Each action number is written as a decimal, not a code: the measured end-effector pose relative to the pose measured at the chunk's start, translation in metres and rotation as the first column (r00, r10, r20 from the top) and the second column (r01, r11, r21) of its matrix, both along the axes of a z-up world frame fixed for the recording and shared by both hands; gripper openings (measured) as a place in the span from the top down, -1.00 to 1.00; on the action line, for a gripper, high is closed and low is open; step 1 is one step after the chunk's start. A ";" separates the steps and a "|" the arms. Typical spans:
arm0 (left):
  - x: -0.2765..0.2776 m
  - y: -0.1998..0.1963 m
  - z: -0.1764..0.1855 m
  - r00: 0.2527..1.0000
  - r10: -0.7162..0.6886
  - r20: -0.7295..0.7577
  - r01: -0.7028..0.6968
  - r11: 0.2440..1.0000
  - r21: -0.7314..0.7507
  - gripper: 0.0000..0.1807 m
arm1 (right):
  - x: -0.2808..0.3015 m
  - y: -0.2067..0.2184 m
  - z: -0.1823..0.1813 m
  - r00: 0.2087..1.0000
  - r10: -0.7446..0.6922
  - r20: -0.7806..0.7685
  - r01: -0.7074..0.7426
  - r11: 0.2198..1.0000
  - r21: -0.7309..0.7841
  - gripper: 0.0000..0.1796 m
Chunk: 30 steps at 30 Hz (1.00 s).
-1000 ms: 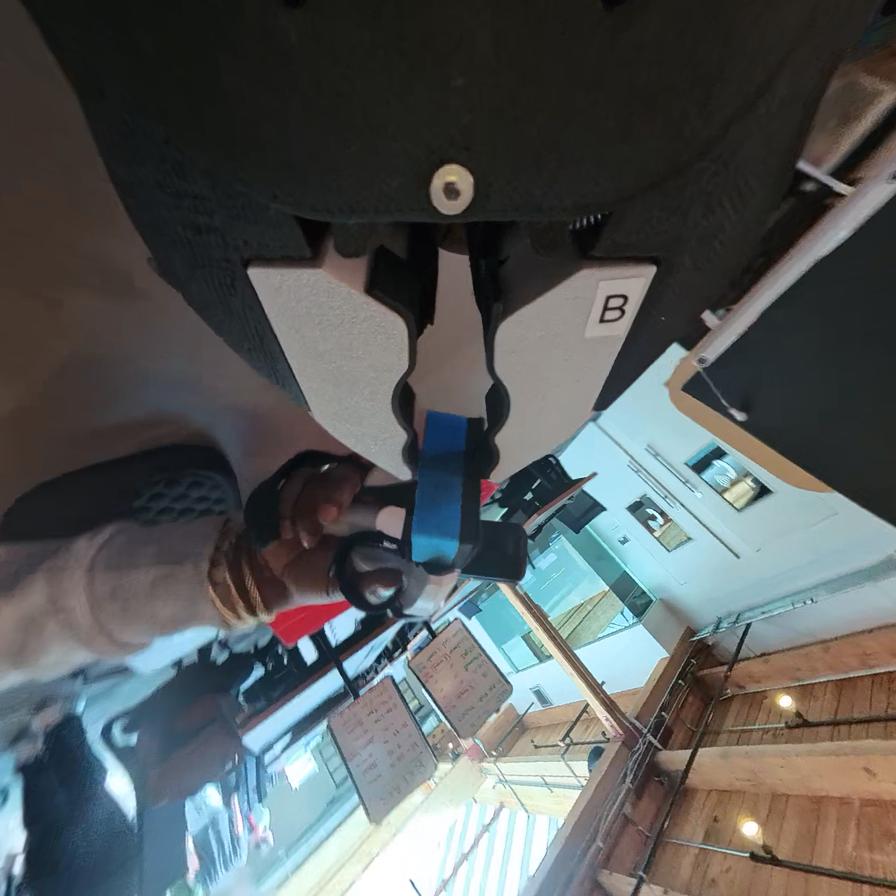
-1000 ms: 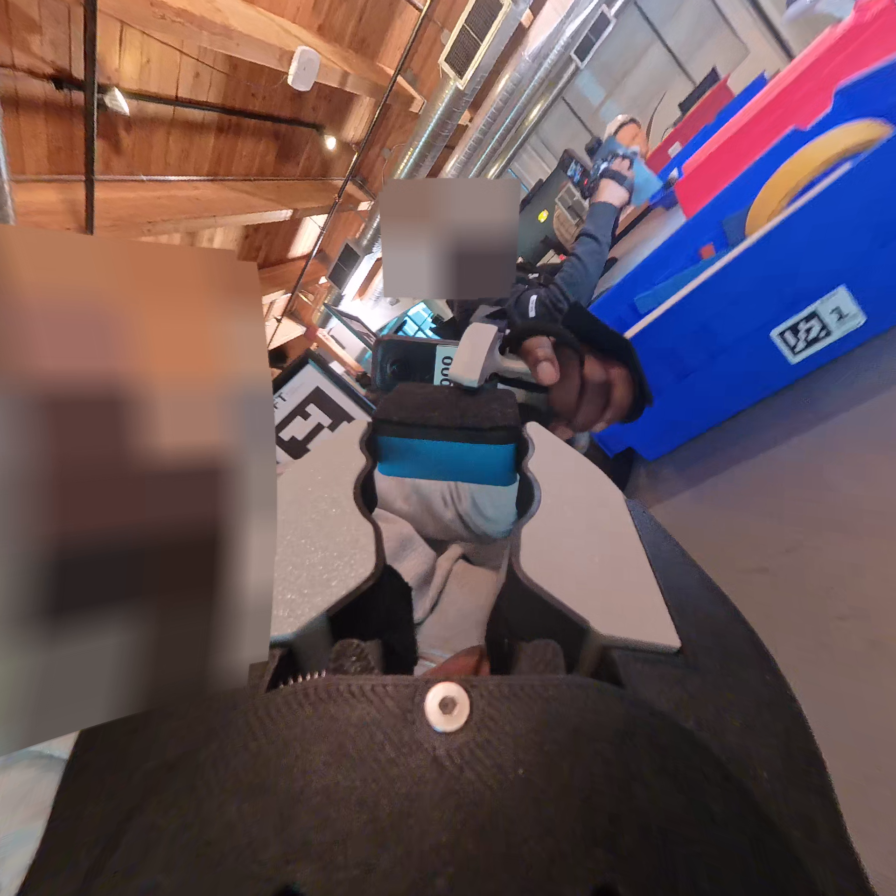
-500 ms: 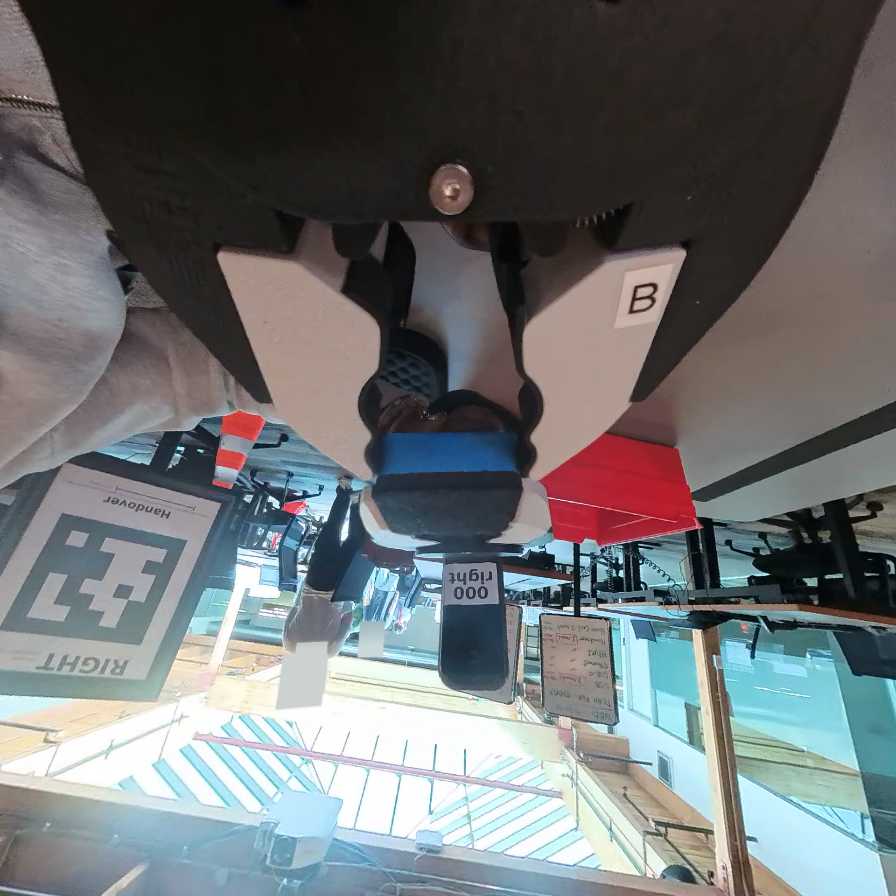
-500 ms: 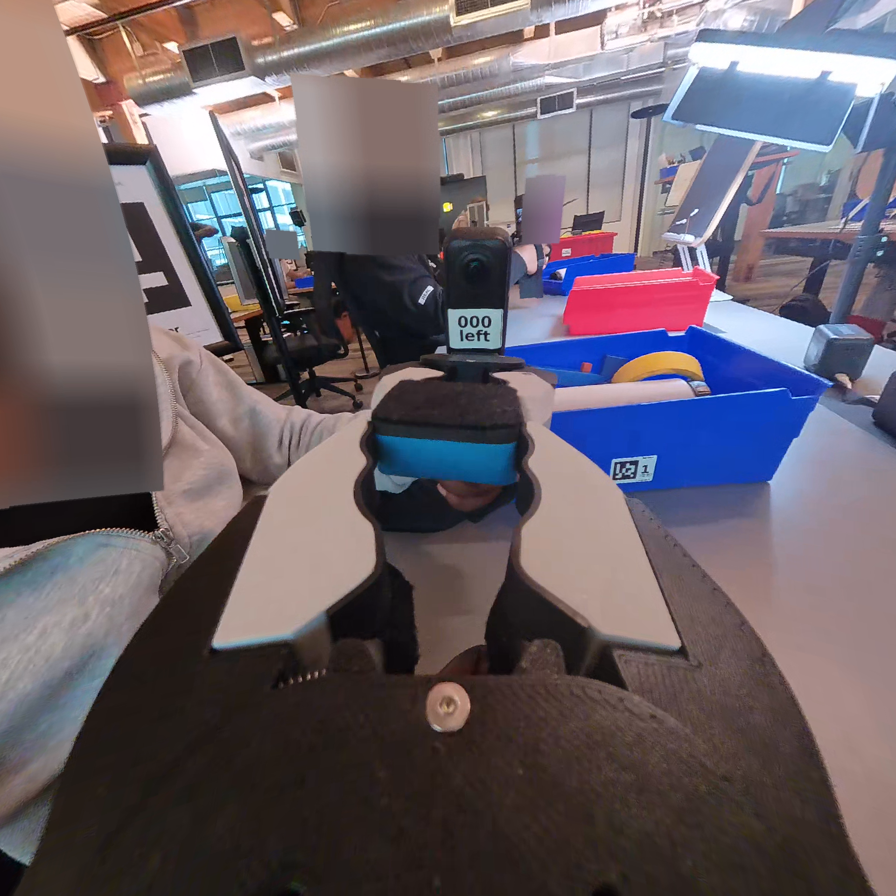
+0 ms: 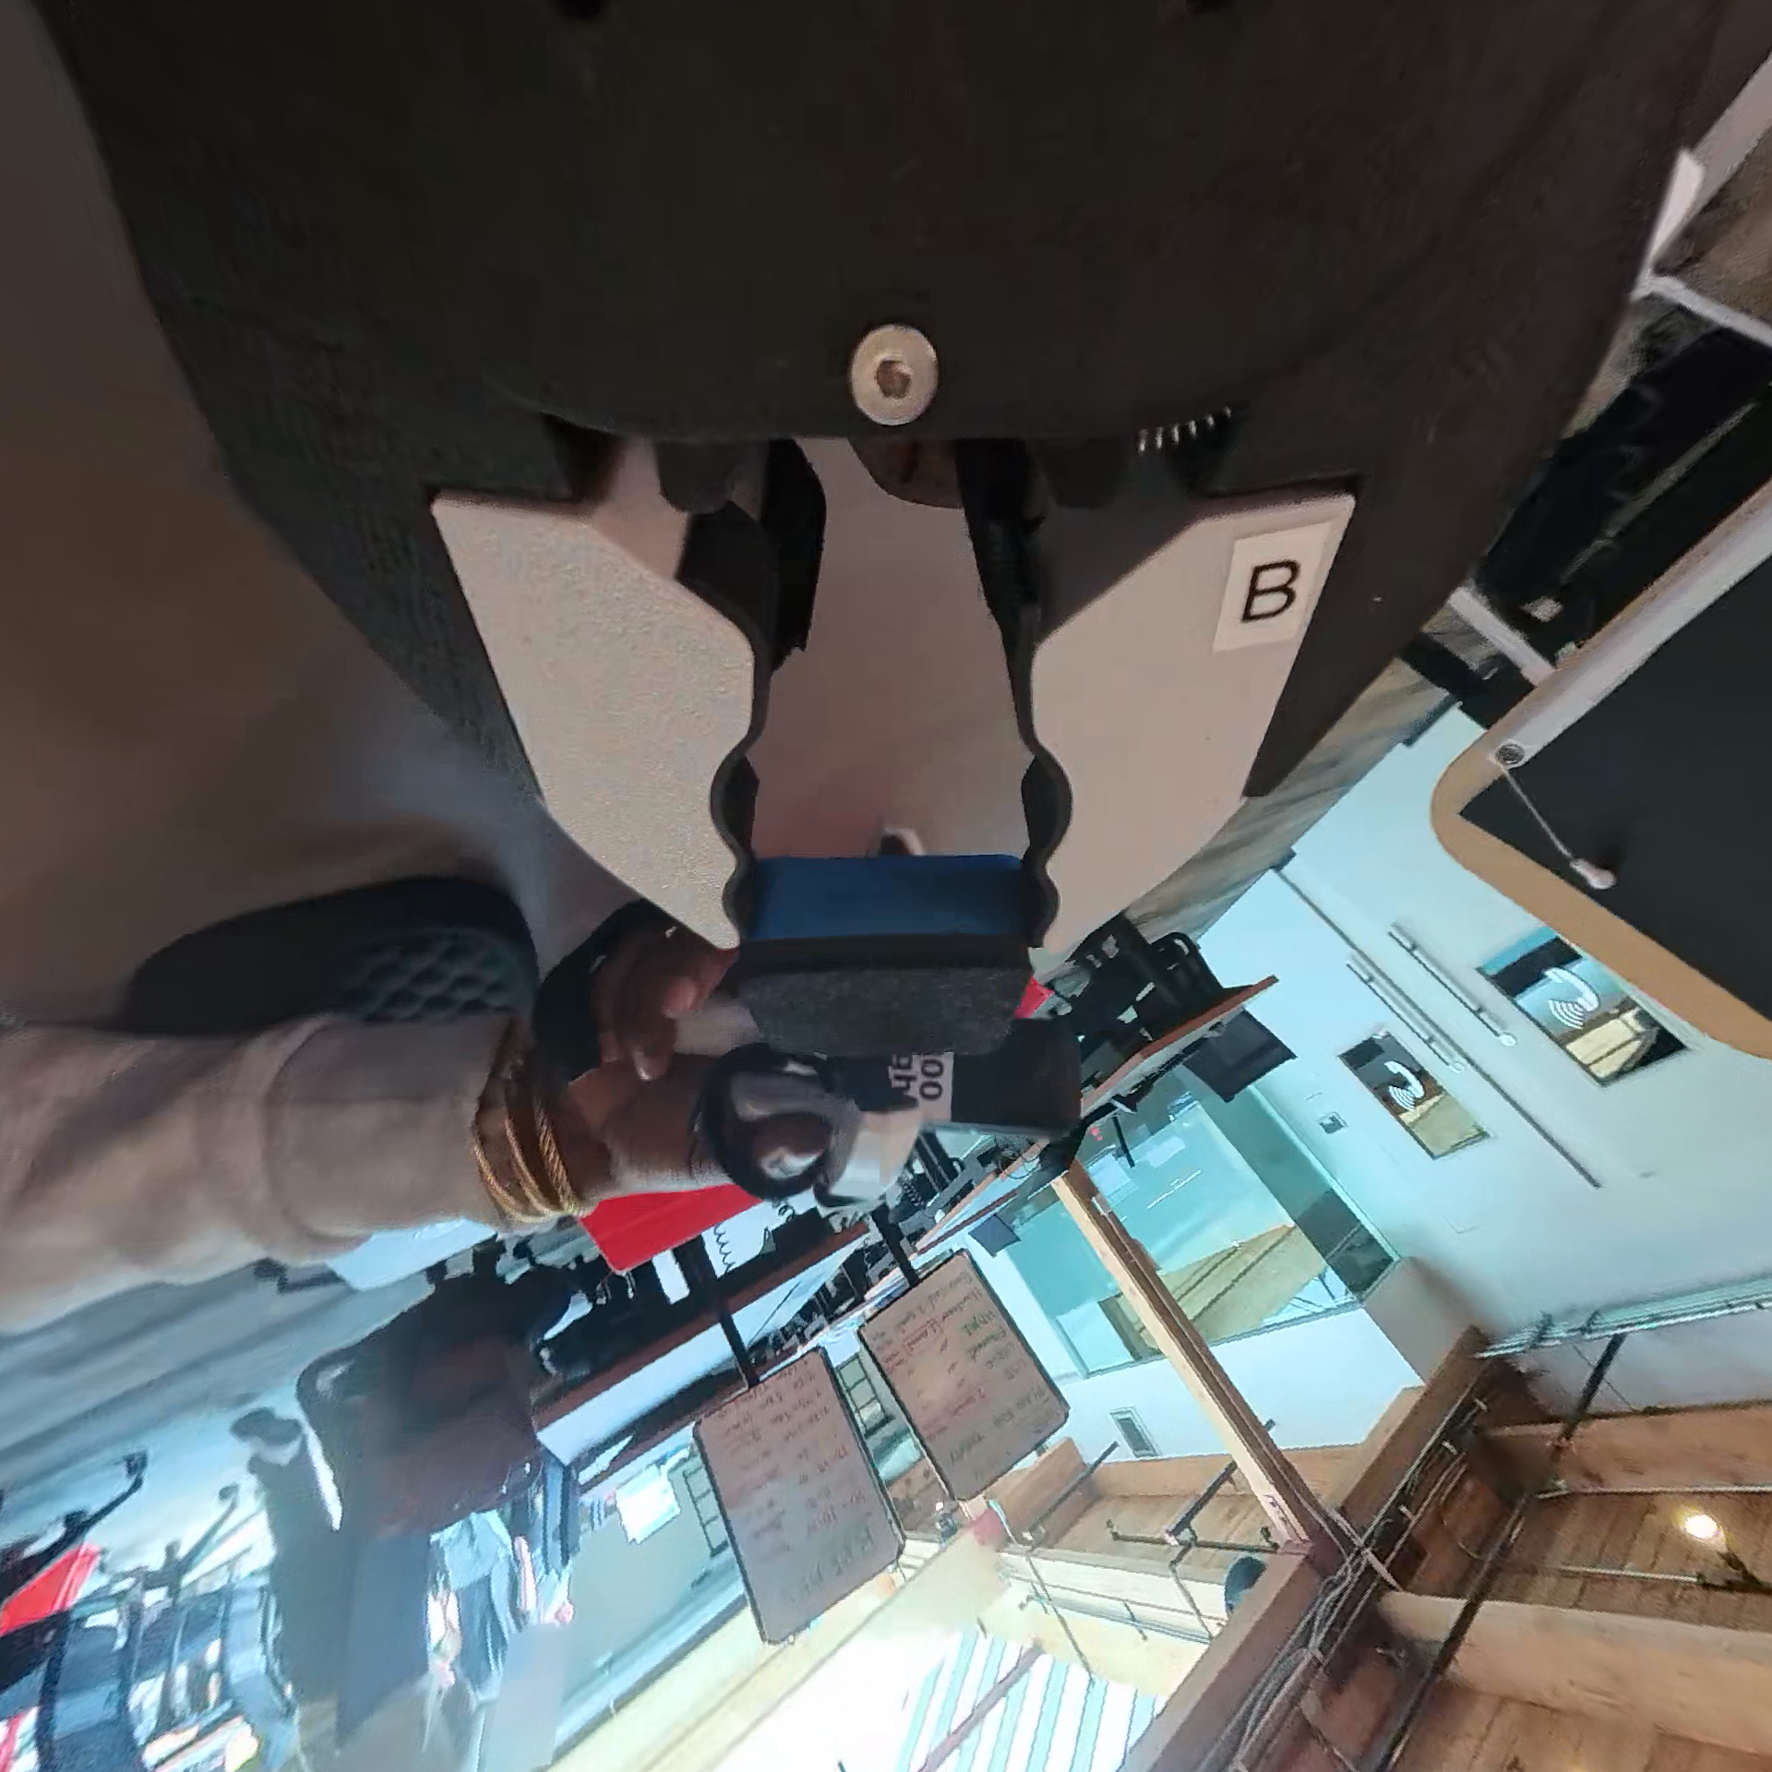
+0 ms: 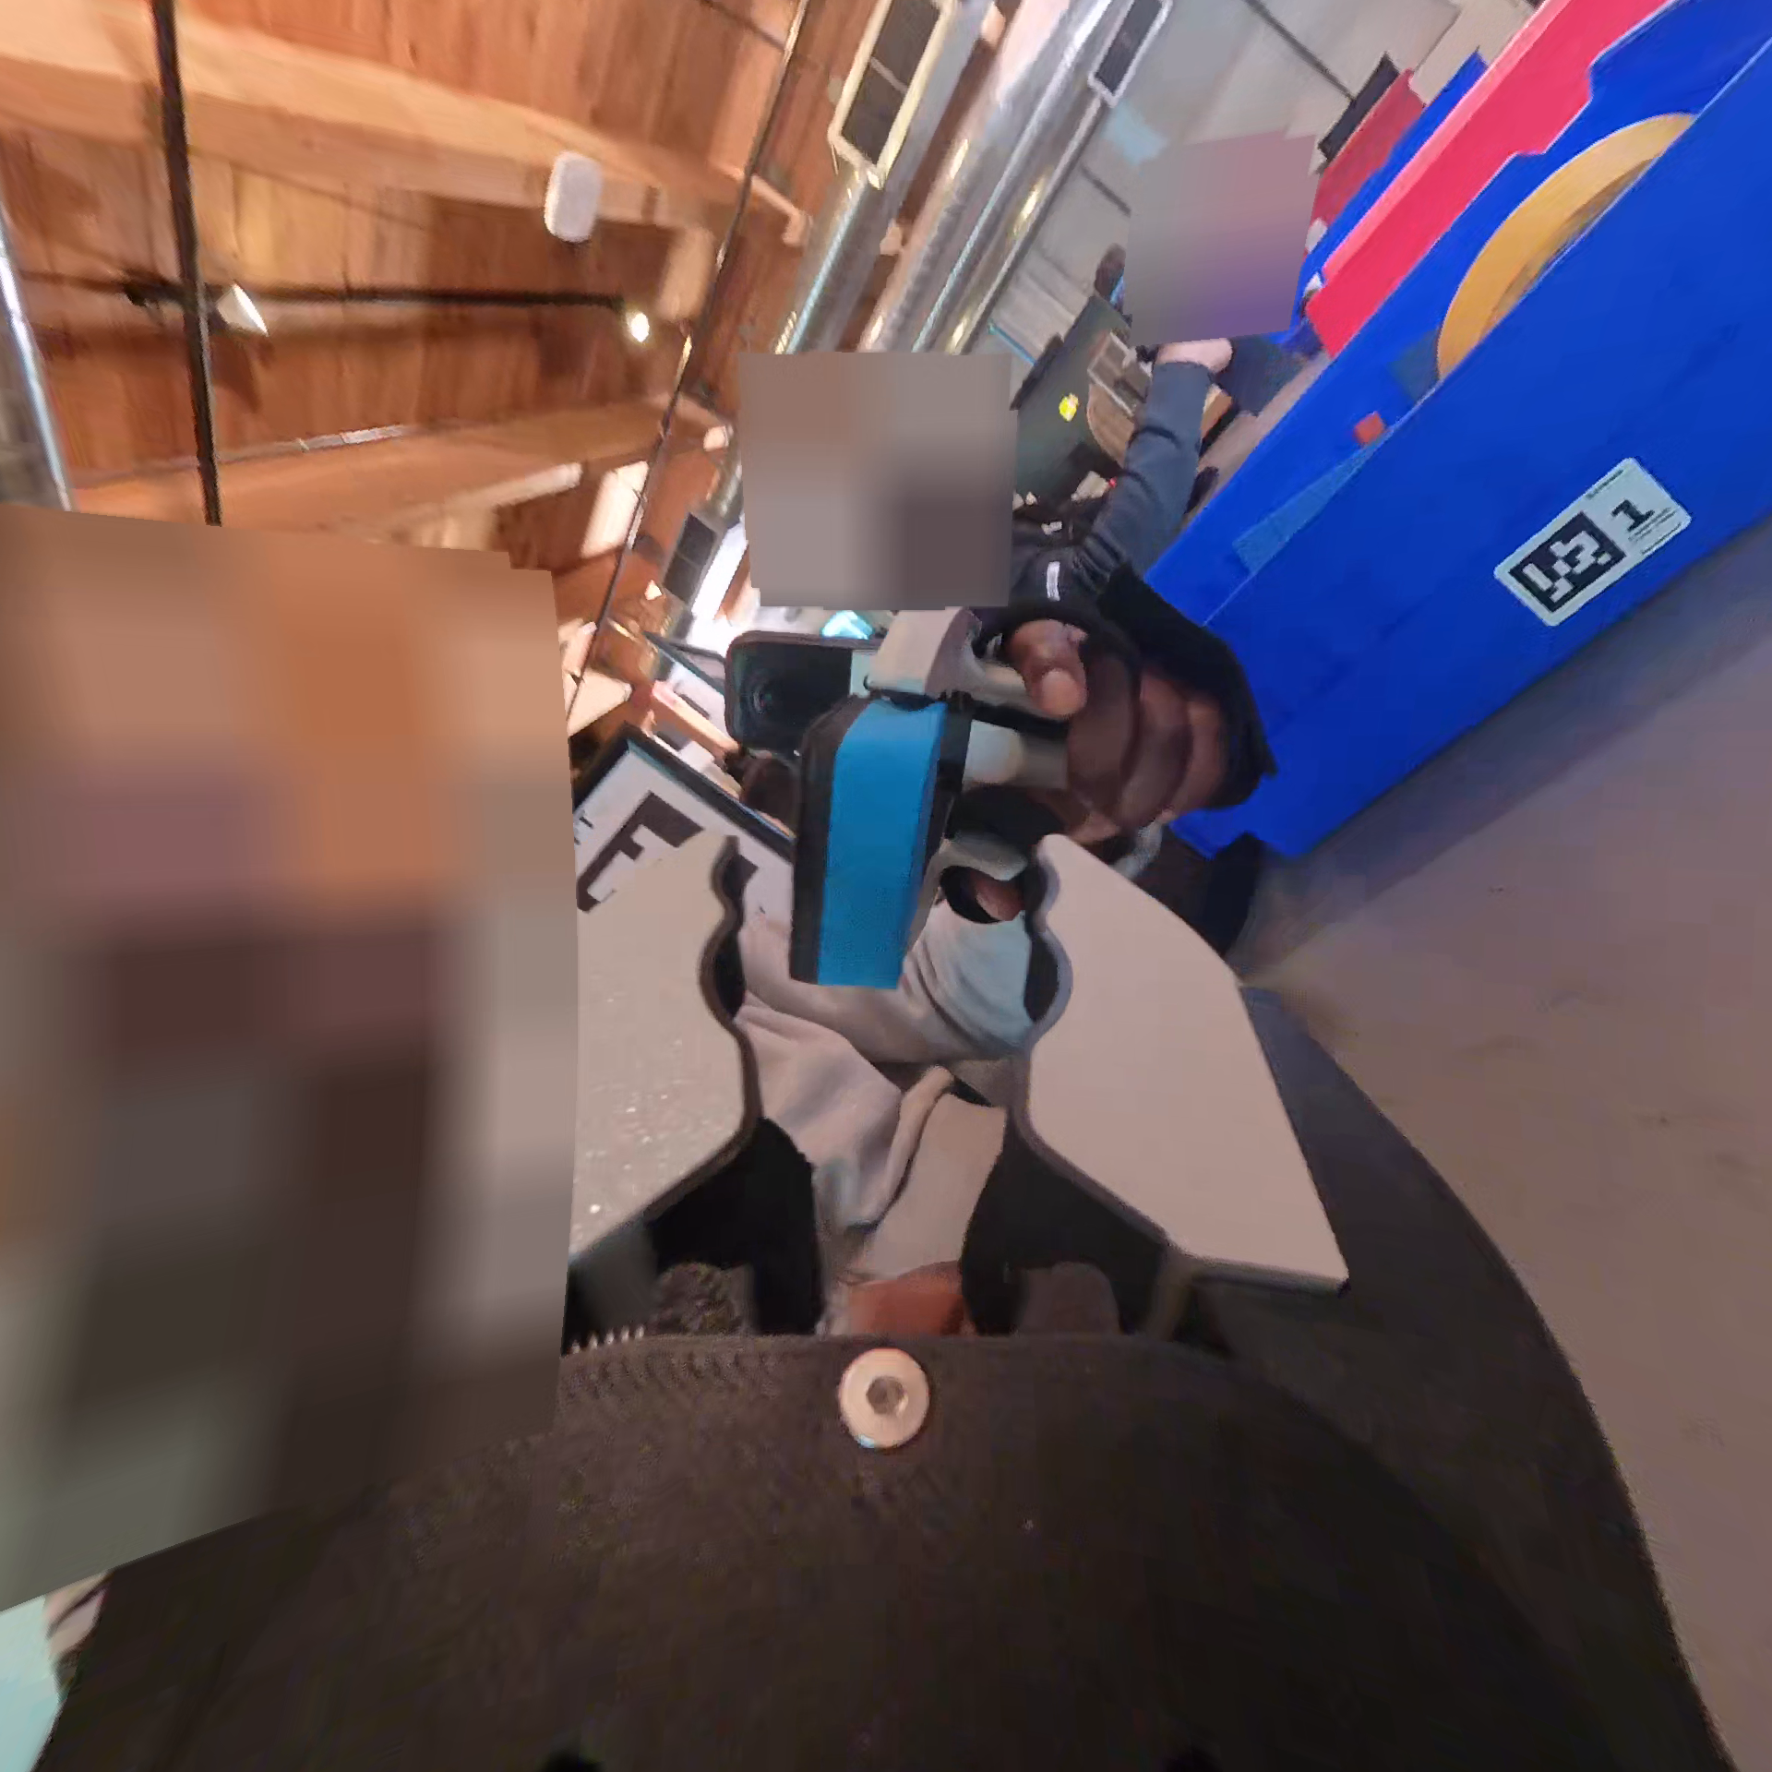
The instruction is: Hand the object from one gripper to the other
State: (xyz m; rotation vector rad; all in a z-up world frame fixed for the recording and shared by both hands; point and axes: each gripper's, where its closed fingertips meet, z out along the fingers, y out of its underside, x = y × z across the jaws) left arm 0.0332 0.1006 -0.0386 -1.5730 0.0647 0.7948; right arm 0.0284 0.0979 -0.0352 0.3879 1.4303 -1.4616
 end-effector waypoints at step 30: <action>0.006 -0.008 0.024 0.767 -0.397 0.505 0.137 0.869 0.476 0.77 | 0.007 -0.002 0.019 0.678 -0.317 -0.663 0.233 0.948 -0.216 0.74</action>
